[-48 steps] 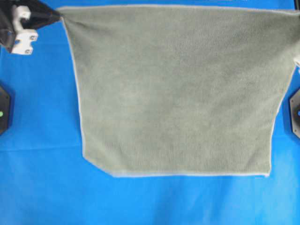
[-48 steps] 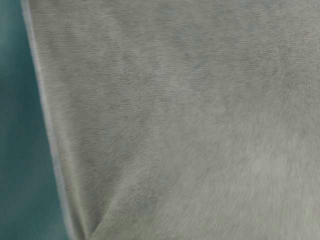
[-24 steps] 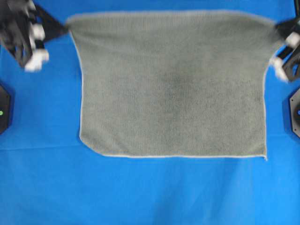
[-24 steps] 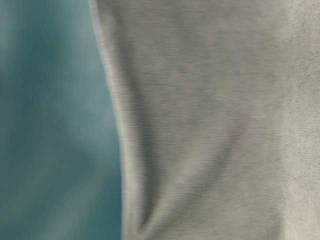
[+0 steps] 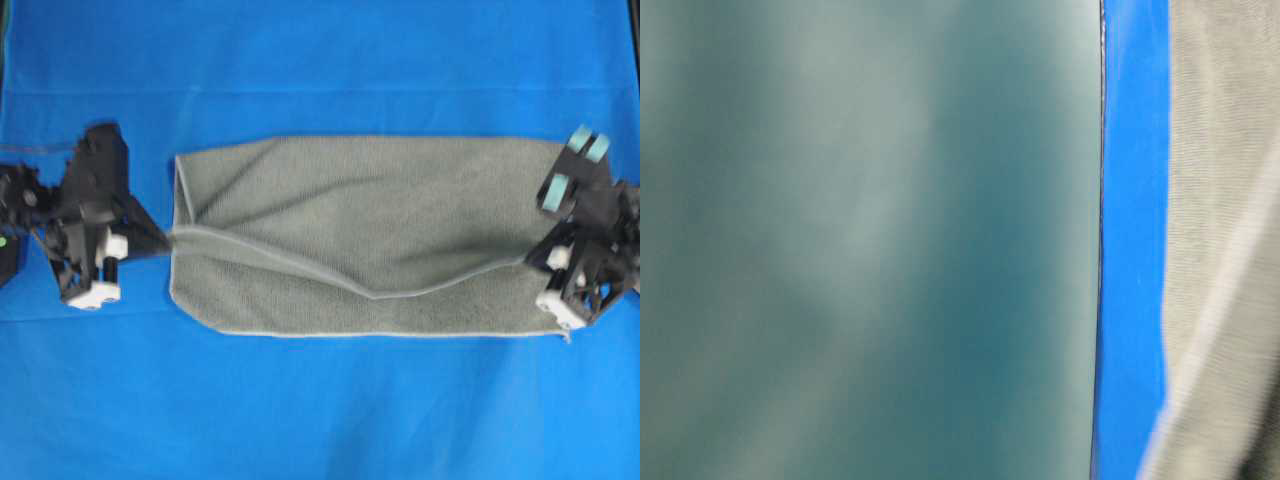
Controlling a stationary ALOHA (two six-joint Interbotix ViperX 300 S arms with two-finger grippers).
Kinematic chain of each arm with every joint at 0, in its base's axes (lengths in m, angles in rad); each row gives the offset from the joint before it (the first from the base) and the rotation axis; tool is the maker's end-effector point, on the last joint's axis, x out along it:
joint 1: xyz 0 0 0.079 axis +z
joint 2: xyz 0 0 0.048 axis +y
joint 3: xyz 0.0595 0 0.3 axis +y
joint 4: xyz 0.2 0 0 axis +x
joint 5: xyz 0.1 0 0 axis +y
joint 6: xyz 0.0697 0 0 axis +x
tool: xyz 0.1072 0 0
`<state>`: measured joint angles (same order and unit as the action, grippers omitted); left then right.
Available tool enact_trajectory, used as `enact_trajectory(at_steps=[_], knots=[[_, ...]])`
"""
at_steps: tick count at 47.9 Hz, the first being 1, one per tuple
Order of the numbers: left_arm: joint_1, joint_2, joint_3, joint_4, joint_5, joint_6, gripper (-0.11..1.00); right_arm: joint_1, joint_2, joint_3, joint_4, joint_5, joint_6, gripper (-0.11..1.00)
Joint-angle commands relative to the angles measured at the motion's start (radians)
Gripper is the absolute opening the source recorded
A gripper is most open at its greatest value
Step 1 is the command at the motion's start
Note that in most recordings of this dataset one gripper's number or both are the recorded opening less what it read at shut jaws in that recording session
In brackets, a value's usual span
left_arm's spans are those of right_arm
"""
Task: Fold a large towel.
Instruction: 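Lower the stretched towel flat onto the table with both grippers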
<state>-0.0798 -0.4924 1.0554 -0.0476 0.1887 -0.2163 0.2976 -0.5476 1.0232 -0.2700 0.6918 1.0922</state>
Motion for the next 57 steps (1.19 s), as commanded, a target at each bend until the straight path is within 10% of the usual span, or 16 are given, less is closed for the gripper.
enact_trajectory(at_steps=[1,15,30,37,46,57], knots=[[-0.035,0.064,0.005,0.003,-0.057,-0.031,0.03,0.026,0.048,0.000,0.006,-0.031,0.023,0.03],[-0.140,0.267,-0.009,0.005,-0.103,-0.055,0.03,0.127,0.155,0.018,0.014,-0.091,0.141,0.03],[-0.167,0.187,-0.031,0.005,-0.012,-0.080,0.03,0.233,0.146,0.023,0.014,-0.152,0.262,0.03],[-0.176,0.186,-0.031,0.005,-0.025,-0.084,0.30,0.236,0.152,0.020,0.006,-0.155,0.278,0.04],[-0.178,0.187,-0.060,0.006,-0.015,-0.077,0.80,0.236,0.153,0.000,-0.012,-0.129,0.279,0.53],[-0.155,0.109,-0.097,0.023,0.014,-0.044,0.74,0.233,0.072,-0.075,-0.123,0.106,0.279,0.62]])
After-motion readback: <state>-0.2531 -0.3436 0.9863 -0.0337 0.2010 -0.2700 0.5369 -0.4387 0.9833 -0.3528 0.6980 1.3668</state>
